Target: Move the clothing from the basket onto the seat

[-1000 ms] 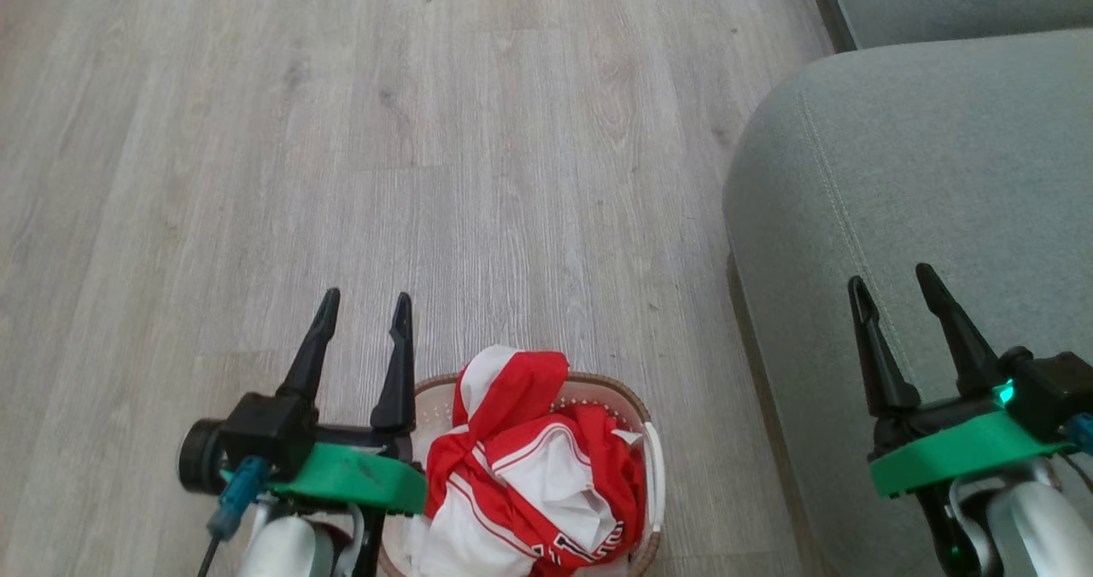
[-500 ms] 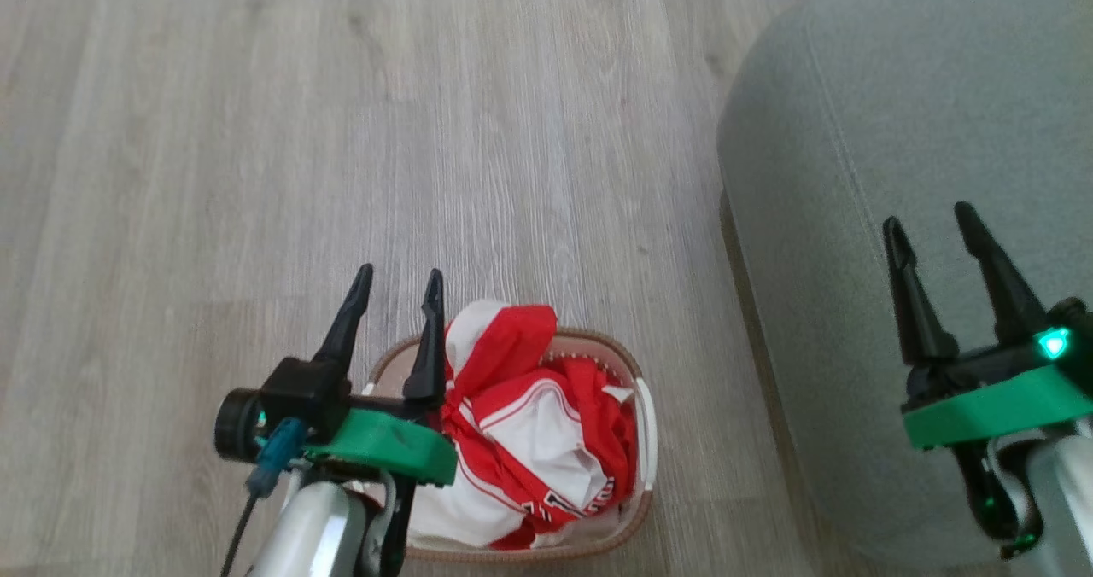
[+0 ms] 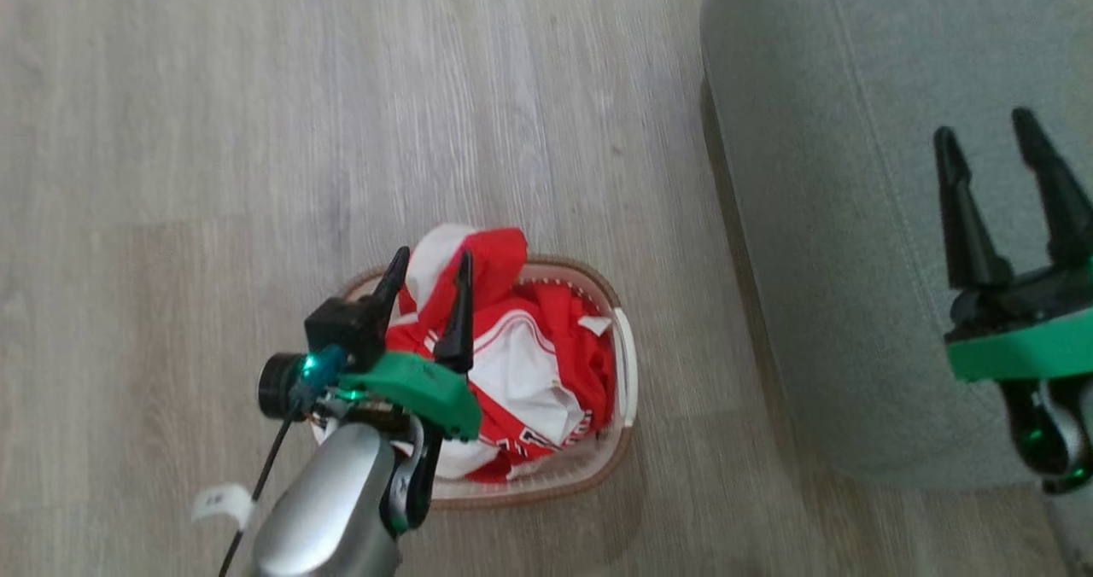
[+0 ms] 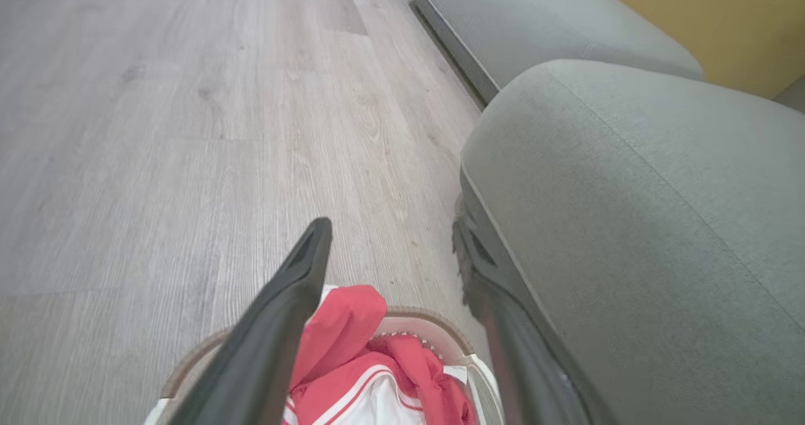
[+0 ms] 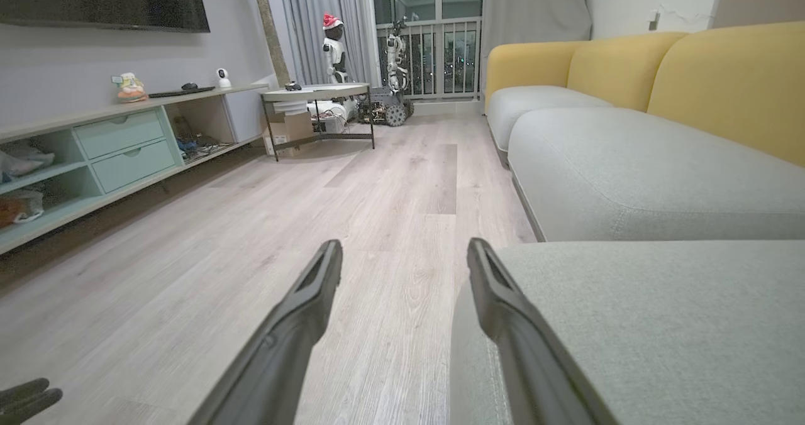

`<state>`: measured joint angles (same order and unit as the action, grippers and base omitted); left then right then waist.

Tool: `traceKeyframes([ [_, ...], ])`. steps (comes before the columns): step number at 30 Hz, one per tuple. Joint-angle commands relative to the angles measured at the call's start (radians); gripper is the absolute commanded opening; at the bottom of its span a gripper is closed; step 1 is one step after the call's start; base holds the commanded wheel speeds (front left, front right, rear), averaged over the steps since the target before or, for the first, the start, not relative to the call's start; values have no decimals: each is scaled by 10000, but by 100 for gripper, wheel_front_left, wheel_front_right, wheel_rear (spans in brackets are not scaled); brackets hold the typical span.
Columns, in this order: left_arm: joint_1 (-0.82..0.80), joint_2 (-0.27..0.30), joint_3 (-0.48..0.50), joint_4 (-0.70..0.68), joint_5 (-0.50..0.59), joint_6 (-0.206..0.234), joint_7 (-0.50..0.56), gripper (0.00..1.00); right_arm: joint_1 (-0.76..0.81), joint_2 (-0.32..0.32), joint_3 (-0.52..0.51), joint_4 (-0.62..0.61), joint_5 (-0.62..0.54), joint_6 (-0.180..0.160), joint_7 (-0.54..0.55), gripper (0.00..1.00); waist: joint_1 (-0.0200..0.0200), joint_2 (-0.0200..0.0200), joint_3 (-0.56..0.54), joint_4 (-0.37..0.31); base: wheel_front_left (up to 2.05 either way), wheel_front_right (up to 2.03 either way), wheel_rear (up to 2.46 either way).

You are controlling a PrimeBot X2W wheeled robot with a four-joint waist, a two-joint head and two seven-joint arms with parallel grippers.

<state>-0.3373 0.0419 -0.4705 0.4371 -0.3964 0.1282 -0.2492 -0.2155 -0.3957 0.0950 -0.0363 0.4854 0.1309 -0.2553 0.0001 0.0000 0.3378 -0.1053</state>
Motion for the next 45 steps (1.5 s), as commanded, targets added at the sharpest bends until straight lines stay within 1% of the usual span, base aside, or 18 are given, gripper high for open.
traceKeyframes([
  [1, -346, 83, 207, -178, -46, 75, -126, 100, -180, -299, 82, -380, 80, -2, -65, 100, -1, 0, 465, -169, 0, 0, 0],
  [6, -1223, 83, -221, 1145, -650, 299, -126, 100, -569, -573, 71, -647, 300, -2, -65, 100, -1, 0, 1302, -380, 0, 0, 0],
  [12, -2181, 83, -740, 2673, -1316, 269, -126, 100, -979, -703, -177, -1017, 669, -2, -65, 100, -1, 0, 2315, -644, 0, 0, 0],
  [17, -2855, 83, -1174, 3977, -1890, 409, -126, 100, -1443, -788, -363, -1299, 737, -2, -65, 100, -1, 0, 3113, -943, 0, 0, 0],
  [22, -3620, 83, -1951, 5394, -2377, 280, -126, 100, -2044, -879, -665, -1659, 837, -2, -65, 100, -1, 0, 3931, -1276, 0, 0, 0],
  [25, -4048, 83, -2481, 6146, -2746, 104, 134, 100, -2323, -848, -805, -1853, 894, -2, -65, 100, -1, 0, 4396, -1487, 0, 0, 0],
  [28, -4417, 83, -2745, 6732, -3133, 179, 354, 100, -2557, -781, -909, -2056, 949, -2, -65, 100, -1, 0, 4855, -1708, 0, 0, 0],
  [31, -4684, 83, -2930, 7185, -3479, 268, 627, 100, -2739, -696, -982, -2218, 983, -2, -65, 100, -1, 0, 5219, -1919, 0, 0, 0],
  [37, -5004, 83, -3236, 7868, -4006, 754, 1511, 100, -2948, -474, -1103, -2347, 1041, -2, -65, 100, -1, 0, 5722, -2227, 0, 0, 0],
  [38, -5019, 83, -3316, 7944, -4060, 727, 1761, 100, -2988, -409, -1140, -2351, 1069, -2, -65, 100, -1, 0, 5781, -2271, 0, 0, 0],
  [39, -5019, 83, -3316, 7944, -4060, 727, 1761, 100, -2988, -409, -1140, -2351, 1069, -2, -65, 100, -1, 0, 5781, -2271, 0, 0, 0],
  [40, -5040, 83, -3535, 8066, -4115, 648, 2376, 100, -3040, -317, -1183, -2364, 1115, -2, -65, 100, -1, 0, 5900, -2338, 0, 0, 0],
  [41, -5077, 83, -3604, 8101, -4146, 659, 2549, 100, -3046, -277, -1177, -2357, 1125, -2, -65, 100, -1, 0, 5949, -2355, 0, 0, 0],
  [43, -5132, 83, -3665, 8122, -4156, 687, 2600, 100, -3053, -249, -1153, -2351, 1126, -2, -65, 100, -1, 0, 5991, -2367, 0, 0, 0],
  [45, -5220, 83, -3727, 8144, -4188, 750, 2431, 100, -3071, -209, -1117, -2336, 1117, -2, -65, 100, -1, 0, 6043, -2374, 0, 0, 0],
])
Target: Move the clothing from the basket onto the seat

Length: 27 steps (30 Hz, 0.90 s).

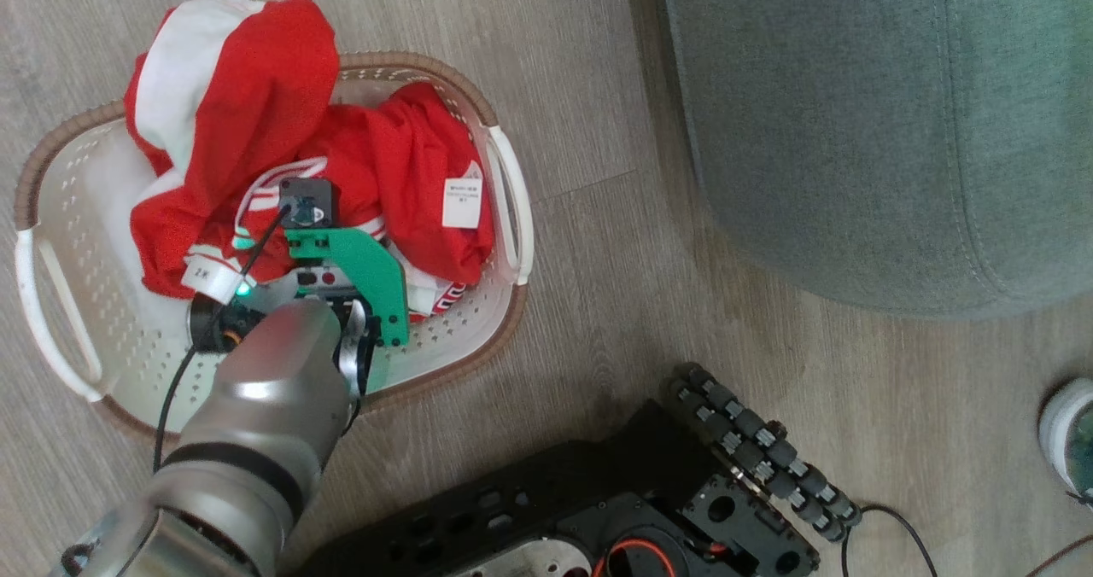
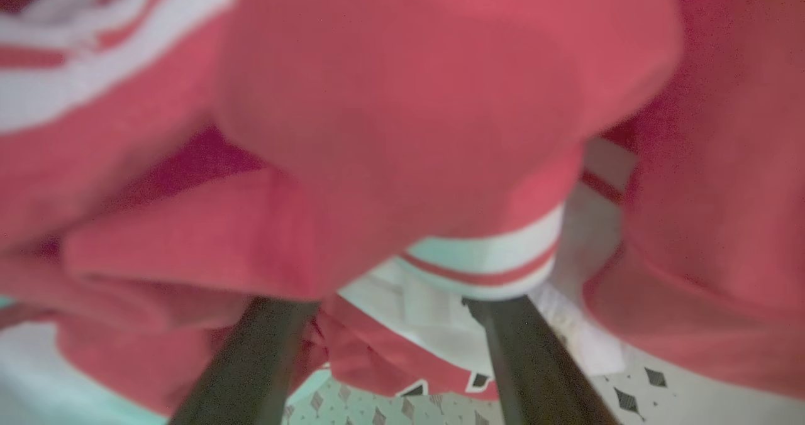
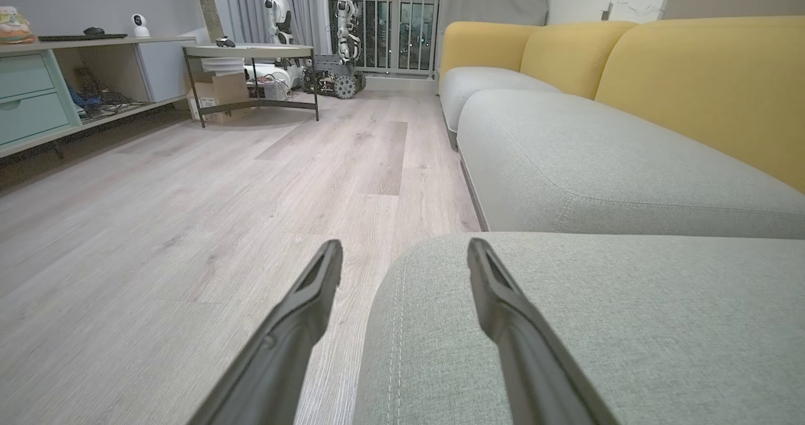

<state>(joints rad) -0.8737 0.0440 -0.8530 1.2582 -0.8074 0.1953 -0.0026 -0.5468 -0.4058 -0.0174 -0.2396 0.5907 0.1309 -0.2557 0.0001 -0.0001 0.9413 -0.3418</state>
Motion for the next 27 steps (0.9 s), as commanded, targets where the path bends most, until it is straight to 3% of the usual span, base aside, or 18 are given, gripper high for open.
traceKeyframes([
  [1, 112, 62, 74, -52, -100, 82, -114, 100, 230, -91, 16, -294, 66, -2, -61, 100, -1, 1, 25, -14, 0, 0, 0],
  [3, 64, 62, 21, -18, -149, 46, -199, 82, 205, -62, 28, -265, 75, -2, -61, 100, -1, 1, 32, -18, 0, 0, 0],
  [4, 39, 62, -1, -2, -181, 14, -217, 52, 192, -49, 34, -249, 82, -2, -61, 100, -1, 1, 28, -18, 0, 0, 0],
  [5, 12, 62, -27, 10, -209, -23, -241, 41, 178, -39, 37, -239, 89, -2, -61, 100, -1, 1, 19, -17, 0, 0, 0],
  [6, -16, 62, -59, 19, -231, -59, -272, 16, 164, -32, 33, -236, 97, -2, -61, 100, -1, 1, 6, -12, 0, 0, 0],
  [7, -41, 62, -80, 25, -264, -91, -312, 0, 156, -29, 25, -235, 99, -2, -61, 100, -1, 1, -9, 1, 0, 0, 0],
  [18, 91, 62, -491, -257, -646, -448, -1070, 0, 254, -77, -14, -198, 106, -2, -61, 100, -1, 1, -709, 315, 0, 0, 0],
  [27, 673, 62, -1120, -1010, -1100, -821, -1911, 0, 696, -276, -30, -123, -63, -2, -61, 100, -1, 1, -2186, 903, 0, 0, 0],
])
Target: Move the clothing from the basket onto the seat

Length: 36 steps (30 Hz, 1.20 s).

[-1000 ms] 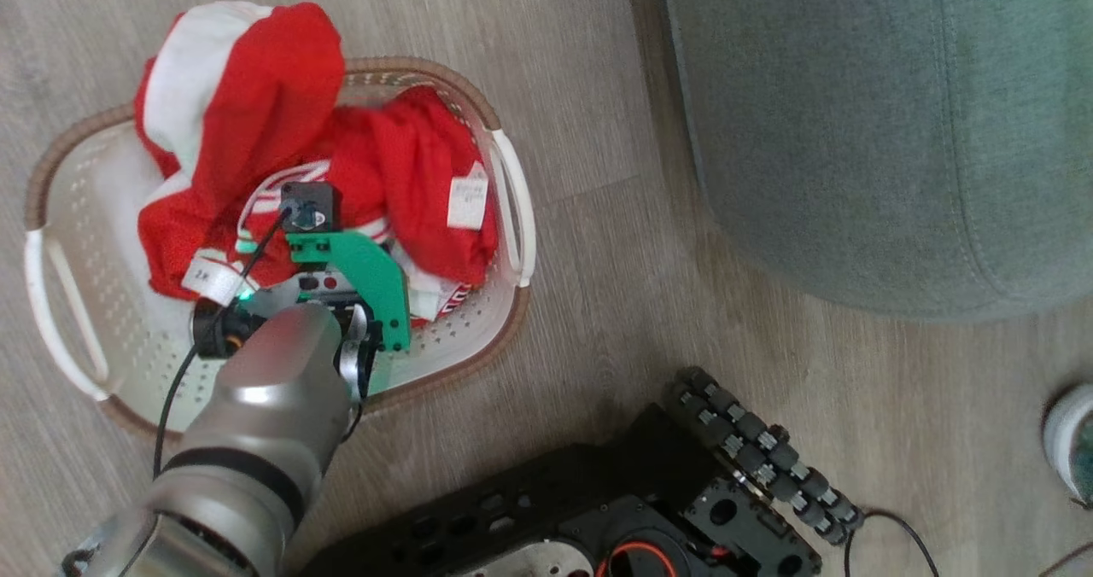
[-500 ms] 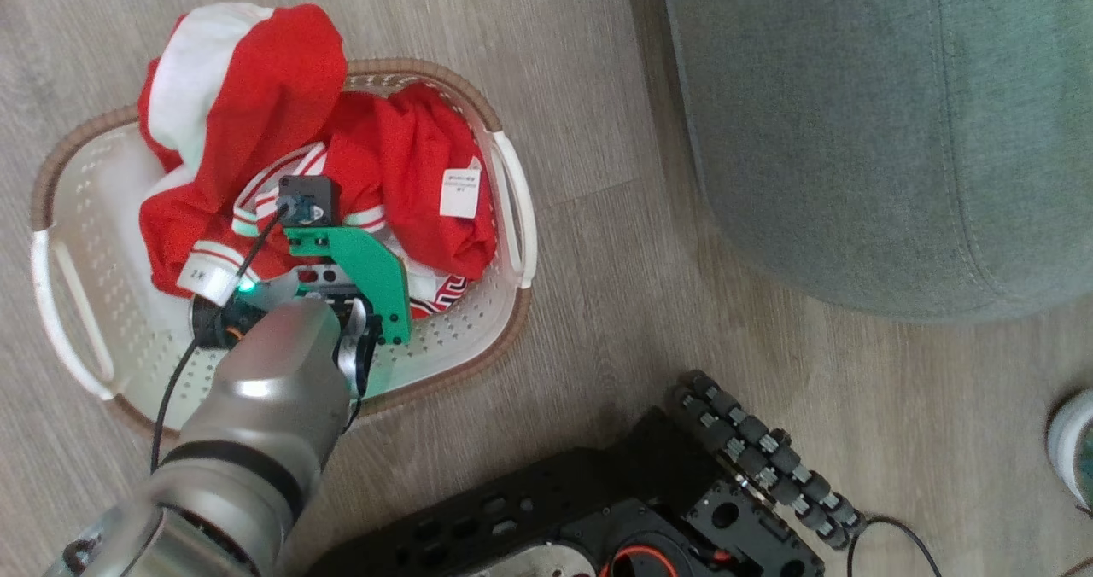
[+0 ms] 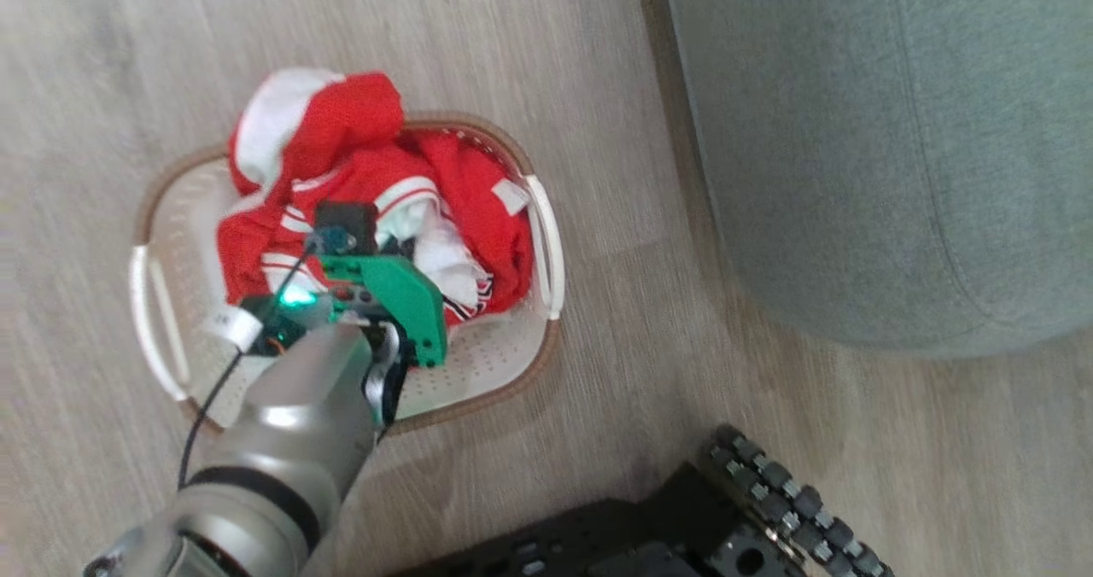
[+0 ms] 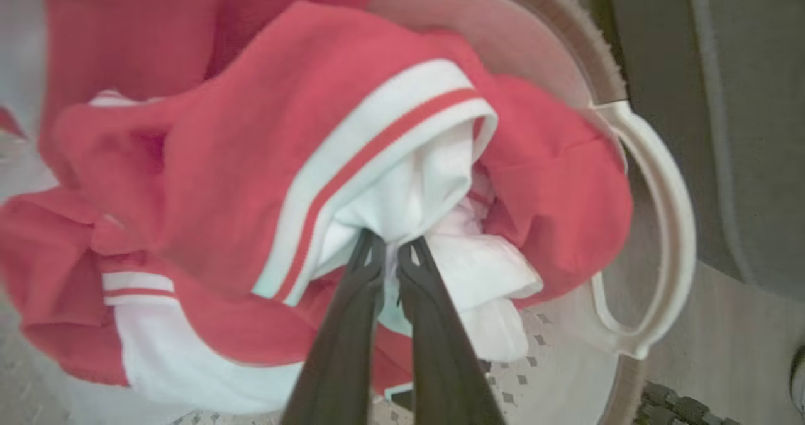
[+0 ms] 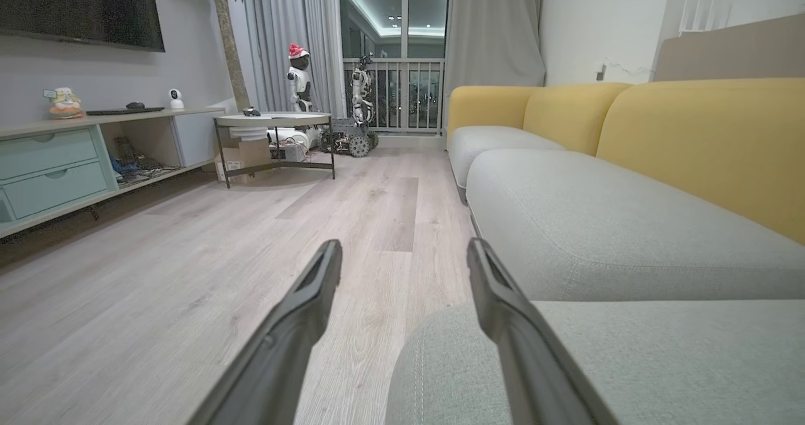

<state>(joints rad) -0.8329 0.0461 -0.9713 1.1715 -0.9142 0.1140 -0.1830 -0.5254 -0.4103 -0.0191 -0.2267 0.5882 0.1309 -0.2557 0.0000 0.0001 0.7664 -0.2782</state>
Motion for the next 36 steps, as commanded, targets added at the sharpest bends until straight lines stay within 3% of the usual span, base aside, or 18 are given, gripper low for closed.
traceKeyframes([
  [1, 357, 41, -15, -247, -93, -30, -187, 0, 563, -261, -6, -236, -62, -2, -61, 100, 0, -1, -643, 347, 0, 0, 0],
  [10, 1057, 41, -421, -936, -241, -266, -762, 0, 1255, -320, 70, 5, -292, -2, -61, 100, 0, -1, -2587, 904, 0, 0, 0],
  [14, 1216, 41, -127, -1437, 11, -240, -780, 0, 1551, -305, 173, 119, -428, -2, -61, 100, 0, -1, -3240, 1063, 0, 0, 0],
  [18, 1940, 204, 1100, -2931, 1119, -8, -784, 0, 2029, -210, 345, 354, -611, -2, -61, 100, 0, -1, -4264, 1305, 0, 0, 0],
  [25, 3112, 494, 2510, -4954, 2605, -69, -786, 0, 2686, 15, 672, 587, -863, -2, -61, 100, 0, -1, -5370, 1608, 0, 0, 0],
  [36, 3087, 869, 3357, -7243, 3725, -287, -787, 0, 3546, 336, 1604, 1169, -1040, -2, -61, 100, 0, -1, -6521, 2060, 0, 0, 0],
])
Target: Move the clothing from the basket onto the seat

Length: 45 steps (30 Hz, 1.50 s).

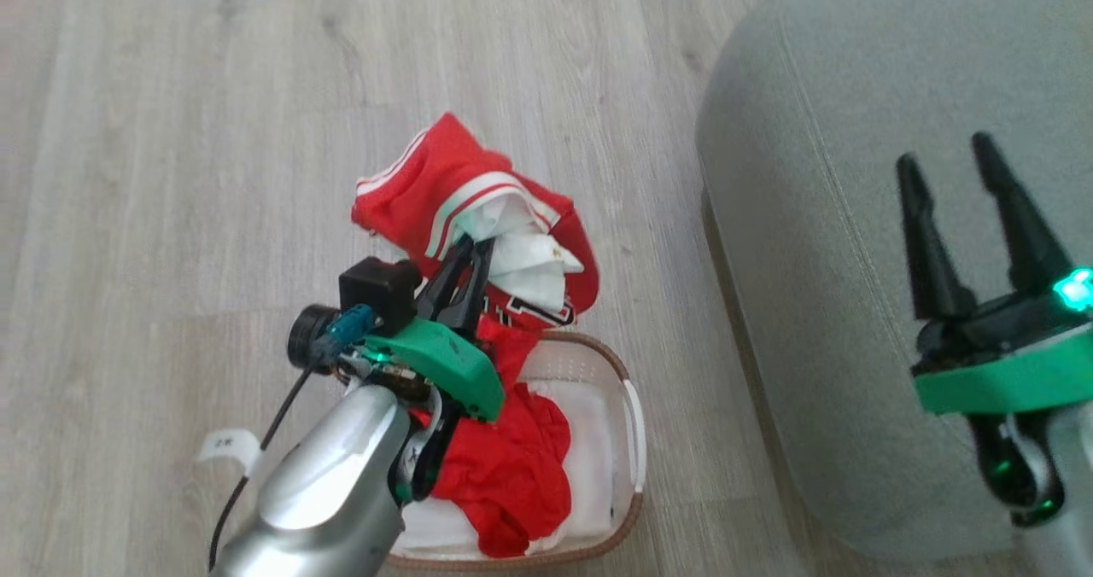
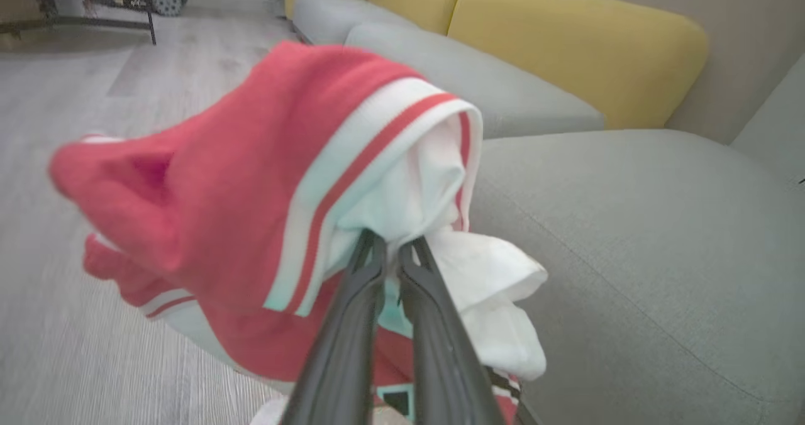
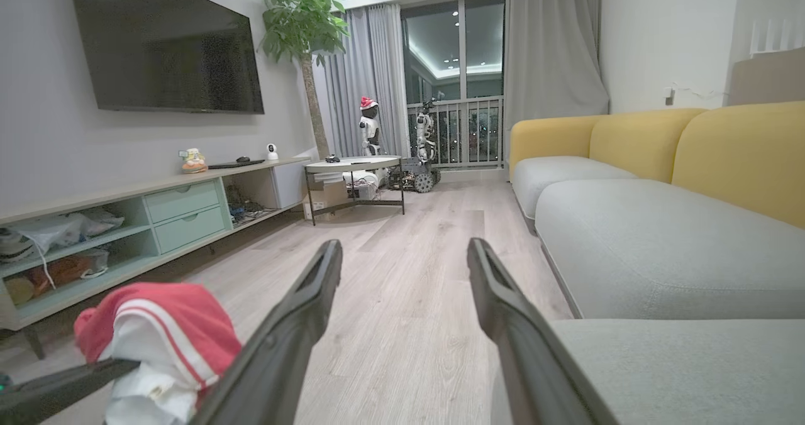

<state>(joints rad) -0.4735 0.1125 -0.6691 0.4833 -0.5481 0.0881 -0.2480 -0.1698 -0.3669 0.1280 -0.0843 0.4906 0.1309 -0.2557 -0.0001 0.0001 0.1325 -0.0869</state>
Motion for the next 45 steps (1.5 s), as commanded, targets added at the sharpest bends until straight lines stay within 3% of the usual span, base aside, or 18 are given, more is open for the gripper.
traceKeyframes([
  [1, -569, 236, 339, -533, 80, -32, -131, 0, 54, -69, 197, -222, -83, -2, -61, 100, 1, -1, -252, 183, 0, 0, 0],
  [18, -1370, 708, 353, -3467, -36, 197, 1369, 0, 592, 90, 1378, 67, -129, -2, -61, 100, 1, -1, -815, 414, 0, 0, 0],
  [24, -1311, 753, 279, -3699, -77, 246, 1547, 0, 465, -25, 1828, 87, -97, -2, -61, 100, 1, -1, -799, 419, 0, 0, 0],
  [33, -1424, 597, -40, -3738, -48, 202, 1744, 0, 82, -335, 3385, 364, -377, -2, -61, 100, 1, -1, -761, 735, 0, 0, 0],
  [45, -1504, 97, -656, -3801, -114, 9, 1883, 0, -1586, 430, 4991, 2463, -492, -2, -61, 100, 1, -1, -801, 1276, 0, 0, 0],
])
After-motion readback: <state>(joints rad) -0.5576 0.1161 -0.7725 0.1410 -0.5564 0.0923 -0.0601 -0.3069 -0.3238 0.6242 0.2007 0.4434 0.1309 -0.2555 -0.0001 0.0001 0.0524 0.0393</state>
